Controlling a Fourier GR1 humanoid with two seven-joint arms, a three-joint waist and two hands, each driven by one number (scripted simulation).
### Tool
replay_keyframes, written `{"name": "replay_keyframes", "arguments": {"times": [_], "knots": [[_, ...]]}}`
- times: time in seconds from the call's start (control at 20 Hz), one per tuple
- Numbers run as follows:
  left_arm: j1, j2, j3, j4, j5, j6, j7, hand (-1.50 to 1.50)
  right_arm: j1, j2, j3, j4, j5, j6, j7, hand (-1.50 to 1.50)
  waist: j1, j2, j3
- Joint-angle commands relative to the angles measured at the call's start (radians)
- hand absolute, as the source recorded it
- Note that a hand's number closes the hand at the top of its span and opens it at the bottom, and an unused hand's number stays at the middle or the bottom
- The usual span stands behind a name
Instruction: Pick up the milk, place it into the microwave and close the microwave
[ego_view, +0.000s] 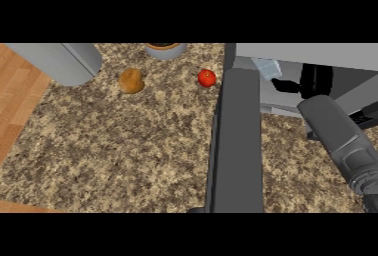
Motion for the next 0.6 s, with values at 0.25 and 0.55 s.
{"name": "replay_keyframes", "arguments": {"times": [0.25,0.55], "knots": [[-0.022,0.004,-0.049,0.032,-0.040,-0.032,-0.004,-1.50,-0.029,0.018,0.000,-0.038,0.000,0.103,-0.092,-1.50,-0.001,-0.003,0.003],[-0.061,-0.003,-0.095,0.079,-0.084,-0.055,-0.025,-1.50,-0.024,0.077,-0.031,-0.036,-0.036,0.202,-0.137,-1.50,-0.023,-0.006,0.001]]}}
